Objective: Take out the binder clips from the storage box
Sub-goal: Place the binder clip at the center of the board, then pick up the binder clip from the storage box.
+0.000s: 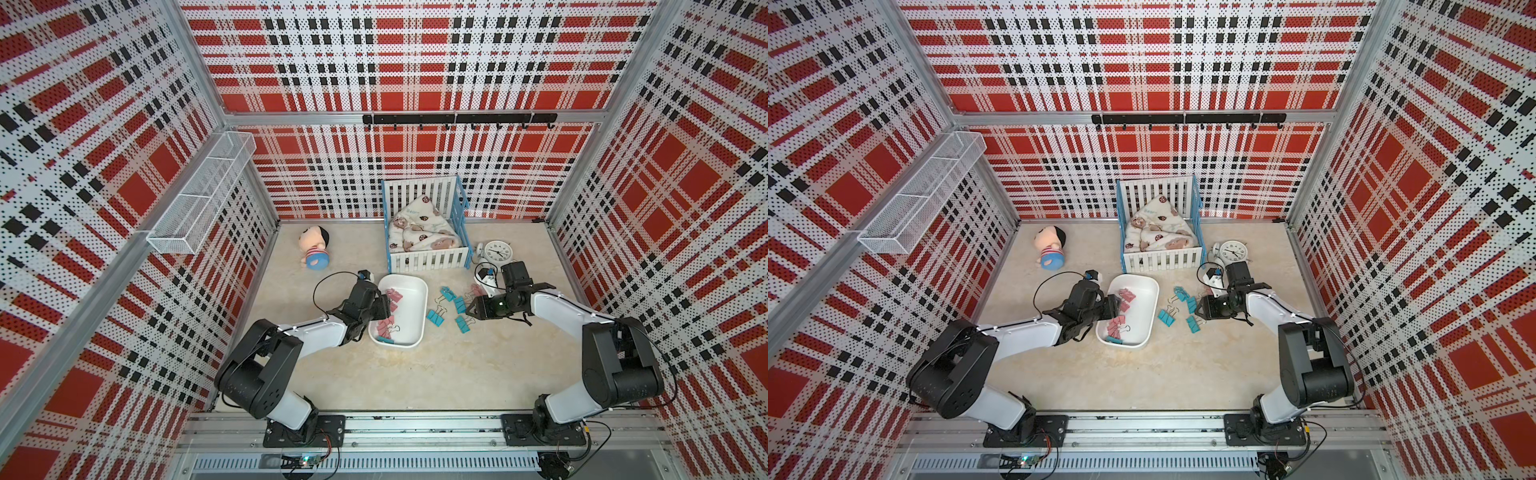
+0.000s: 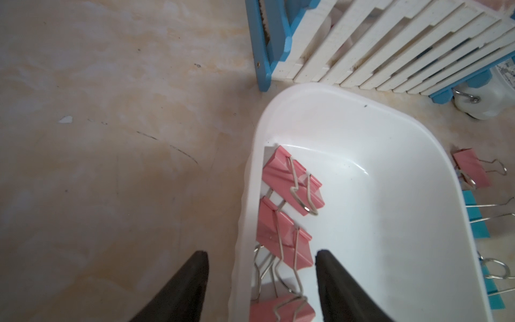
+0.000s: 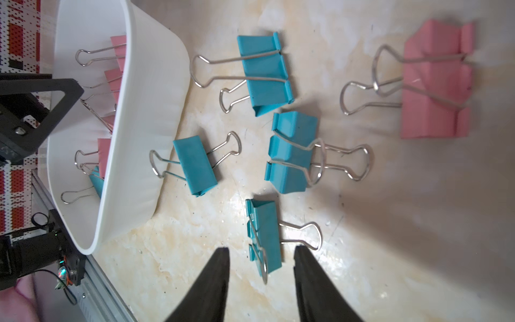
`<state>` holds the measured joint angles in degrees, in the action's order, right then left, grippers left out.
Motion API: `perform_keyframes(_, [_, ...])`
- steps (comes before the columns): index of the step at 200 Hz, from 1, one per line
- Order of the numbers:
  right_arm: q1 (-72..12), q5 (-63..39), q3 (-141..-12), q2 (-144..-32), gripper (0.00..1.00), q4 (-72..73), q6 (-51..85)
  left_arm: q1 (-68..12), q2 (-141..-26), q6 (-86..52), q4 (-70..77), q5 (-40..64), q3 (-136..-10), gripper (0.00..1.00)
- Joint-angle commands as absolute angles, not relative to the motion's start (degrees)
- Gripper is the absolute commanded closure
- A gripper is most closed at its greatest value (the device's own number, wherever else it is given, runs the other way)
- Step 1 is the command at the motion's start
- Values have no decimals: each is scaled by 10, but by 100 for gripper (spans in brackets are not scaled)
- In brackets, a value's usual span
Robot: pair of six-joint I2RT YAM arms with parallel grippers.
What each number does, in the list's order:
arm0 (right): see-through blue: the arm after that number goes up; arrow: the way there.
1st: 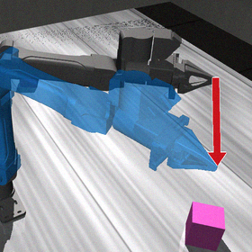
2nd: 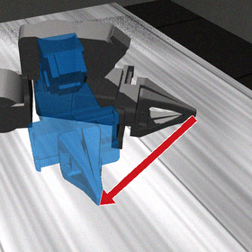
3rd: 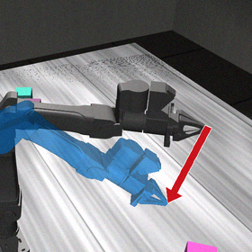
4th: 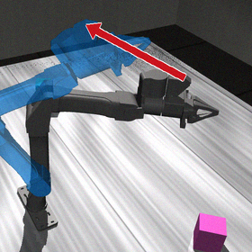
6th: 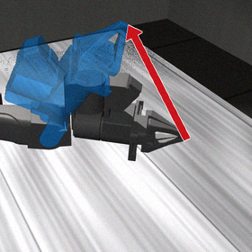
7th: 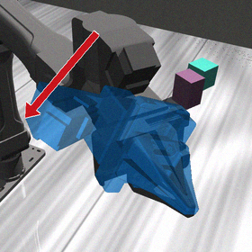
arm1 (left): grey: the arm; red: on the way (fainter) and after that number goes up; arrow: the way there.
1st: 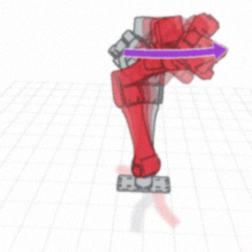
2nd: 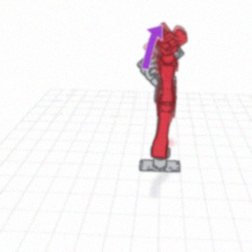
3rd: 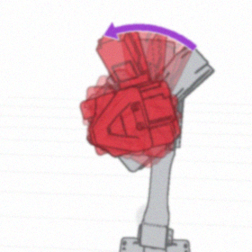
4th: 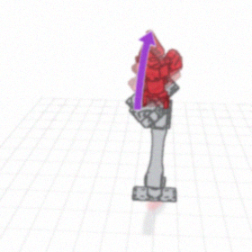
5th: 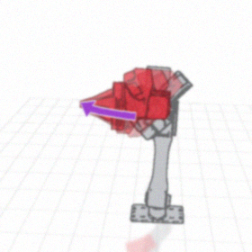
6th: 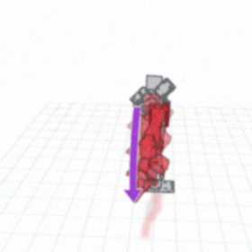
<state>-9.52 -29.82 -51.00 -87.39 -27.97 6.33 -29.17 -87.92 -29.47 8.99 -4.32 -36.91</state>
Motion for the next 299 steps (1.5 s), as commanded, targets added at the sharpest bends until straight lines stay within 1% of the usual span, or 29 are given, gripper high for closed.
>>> perform_keyframes(1, [-95, -280, -546, -842, 42, -302, 47, -288, -878, -290, 100, -42, -376, 33])
perform_keyframes(16, [-97, -275, -557, -833, 32, -307, 42, -288, -878, -291, 99, -43, -376, 33])
perform_keyframes(17, [-97, -274, -558, -832, 28, -308, 42, -288, -878, -291, 100, -43, -376, 33])
perform_keyframes(18, [-97, -274, -560, -831, 7, -308, 41, -288, -878, -291, 100, -43, -376, 33])
perform_keyframes(19, [-97, -274, -560, -831, 7, -308, 41, -288, -878, -291, 100, -42, -376, 33])
perform_keyframes(21, [-97, -273, -561, -830, 2, -308, 41, -288, -878, -291, 100, -43, -376, 33])
perform_keyframes(24, [-98, -273, -563, -829, 0, -308, 41, -288, -878, -291, 100, -42, -376, 33])
perform_keyframes(66, [-123, -237, -592, -820, 0, -292, 49, -286, -876, -295, 102, -43, -374, 33])
perform_keyframes(76, [-138, -199, -600, -817, 0, -285, 59, -286, -874, -296, 102, -44, -373, 33])
perform_keyframes(88, [-161, -114, -613, -817, 0, -281, 88, -286, -871, -295, 101, -46, -372, 33])
perform_keyframes(93, [-165, -104, -620, -821, 0, -288, 94, -287, -870, -295, 101, -47, -372, 33])
perform_keyframes(112, [-174, -120, -648, -838, 0, -309, 94, -286, -868, -297, 100, -48, -370, 33])
perform_keyframes(122, [-178, -151, -643, -835, 0, -300, 82, -286, -866, -298, 100, -49, -370, 33])
perform_keyframes(143, [-186, -173, -604, -789, 0, -226, 81, -286, -861, -299, 99, -52, -367, 33])
perform_keyframes(159, [-186, -151, -588, -758, 0, -198, 112, -286, -855, -300, 98, -55, -366, 33])
perform_keyframes(176, [-186, -157, -567, -731, 0, -164, 130, -286, -851, -299, 98, -60, -364, 33])
perform_keyframes(189, [-186, -169, -576, -735, 0, -172, 126, -286, -849, -298, 97, -61, -363, 33])
perform_keyframes(213, [-190, -222, -577, -742, 0, -159, 107, -287, -850, -299, 98, -63, -363, 33])
perform_keyframes(233, [-205, -221, -571, -740, 0, -146, 96, -287, -847, -300, 98, -66, -360, 33])
perform_keyframes(244, [-216, -221, -571, -742, 7, -145, 91, -288, -844, -301, 99, -66, -357, 33])
perform_keyframes(271, [-247, -215, -585, -767, 8, -160, 88, -288, -839, -300, 100, -68, -354, 33])
perform_keyframes(285, [-266, -225, -583, -776, 12, -153, 89, -288, -837, -299, 98, -68, -354, 33])
perform_keyframes(290, [-274, -220, -584, -780, 11, -151, 91, -288, -836, -299, 98, -69, -354, 33])
perform_keyframes(299, [-291, -209, -590, -790, 12, -156, 92, -287, -835, -299, 97, -70, -353, 33])
